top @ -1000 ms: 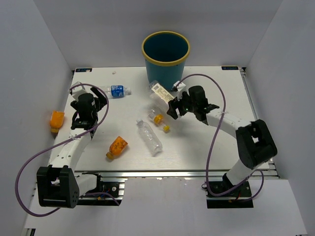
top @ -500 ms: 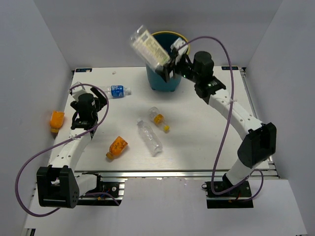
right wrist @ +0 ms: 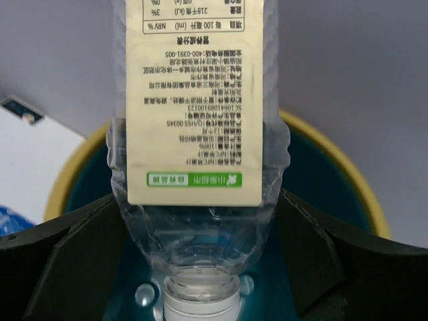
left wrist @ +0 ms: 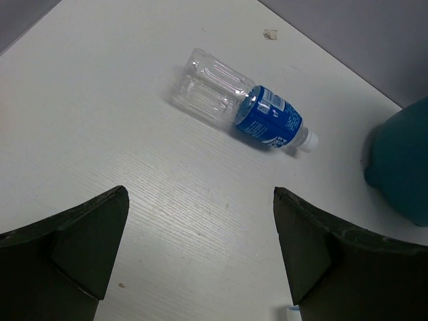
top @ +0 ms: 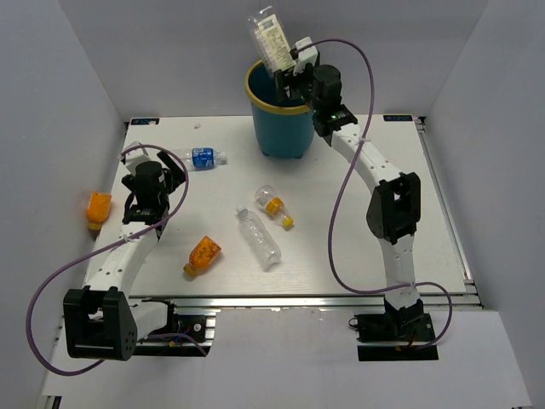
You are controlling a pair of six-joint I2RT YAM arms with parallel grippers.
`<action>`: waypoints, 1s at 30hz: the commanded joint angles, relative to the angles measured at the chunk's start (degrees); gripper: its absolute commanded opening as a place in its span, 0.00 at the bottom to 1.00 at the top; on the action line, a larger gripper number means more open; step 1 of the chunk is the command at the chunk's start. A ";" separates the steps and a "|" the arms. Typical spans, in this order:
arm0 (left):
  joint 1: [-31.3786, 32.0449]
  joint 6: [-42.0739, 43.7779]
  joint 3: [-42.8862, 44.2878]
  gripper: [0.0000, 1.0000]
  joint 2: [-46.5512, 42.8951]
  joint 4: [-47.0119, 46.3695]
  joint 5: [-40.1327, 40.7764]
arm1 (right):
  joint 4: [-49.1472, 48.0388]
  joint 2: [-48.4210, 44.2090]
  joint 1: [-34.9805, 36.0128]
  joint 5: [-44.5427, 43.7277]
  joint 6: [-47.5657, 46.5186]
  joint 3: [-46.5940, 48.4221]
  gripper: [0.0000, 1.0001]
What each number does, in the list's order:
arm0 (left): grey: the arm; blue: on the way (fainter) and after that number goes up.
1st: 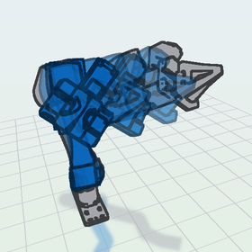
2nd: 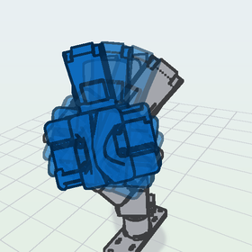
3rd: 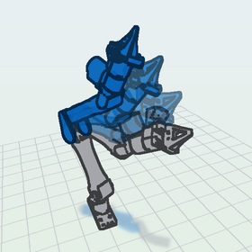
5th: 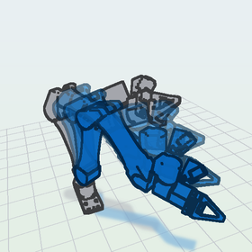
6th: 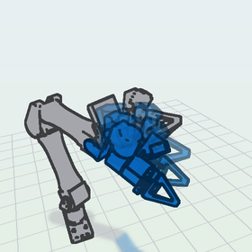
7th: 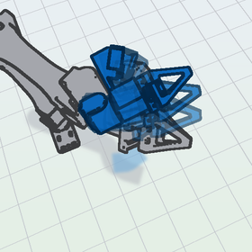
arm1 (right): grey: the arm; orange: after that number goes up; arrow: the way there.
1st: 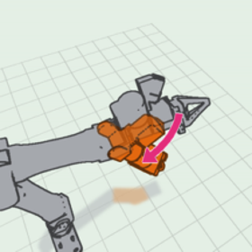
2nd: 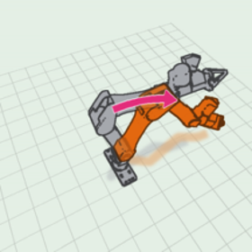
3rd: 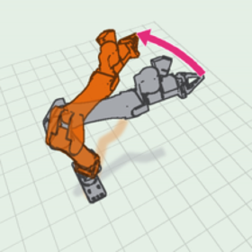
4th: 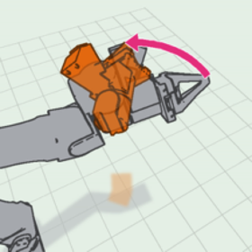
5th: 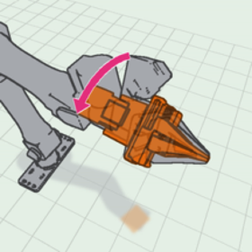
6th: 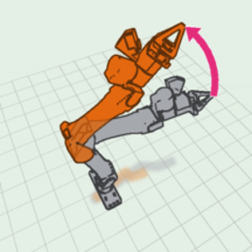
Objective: Put the plastic bottles in the bin
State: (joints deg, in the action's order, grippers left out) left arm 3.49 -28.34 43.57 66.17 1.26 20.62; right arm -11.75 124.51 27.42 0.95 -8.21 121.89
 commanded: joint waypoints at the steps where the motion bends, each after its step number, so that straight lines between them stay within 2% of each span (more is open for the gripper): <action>1: 0.21 1.26 2.04 0.98 -0.60 -0.29 -2.15 | 0.14 -1.37 0.00 0.70 -1.29 3.63 0.89; 8: 0.20 2.58 1.87 0.98 -0.60 -0.82 -8.84 | -0.56 -9.71 0.18 3.00 -2.16 -2.88 0.89; 12: 0.21 2.85 1.69 0.98 -0.87 -2.66 -10.51 | 3.48 -13.32 0.18 5.45 -2.43 -4.54 0.89; 18: 0.12 2.76 2.04 0.98 -0.96 -2.05 -11.39 | 6.29 -25.96 2.54 11.09 -2.60 -22.45 0.89; 19: 0.20 2.67 2.13 0.98 -0.96 -1.96 -11.48 | 6.82 -27.72 3.25 11.44 -2.78 -29.01 0.89; 22: 0.21 2.15 1.87 0.98 -1.05 -2.31 -11.48 | 7.53 -35.11 6.24 14.07 -3.22 -39.41 0.89; 23: 0.21 2.15 1.95 0.98 -0.96 -2.40 -11.48 | 7.44 -37.82 6.94 14.95 -2.35 -45.71 0.89; 26: 0.21 1.97 2.74 0.98 -0.26 -1.52 -11.22 | 5.95 -40.13 8.70 16.54 3.36 -55.31 0.89; 27: 0.21 1.97 2.92 0.98 -0.17 -1.52 -11.22 | 5.43 -39.78 9.40 15.67 6.85 -56.74 0.89; 30: 0.21 1.71 2.83 0.98 0.10 -1.61 -11.83 | 5.51 -35.93 10.90 15.48 9.61 -58.51 0.90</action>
State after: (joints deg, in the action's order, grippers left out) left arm 3.49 -26.35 44.12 66.22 -0.03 9.80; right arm -4.86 86.65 37.60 15.68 -4.08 64.29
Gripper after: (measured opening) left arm 0.979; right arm 0.895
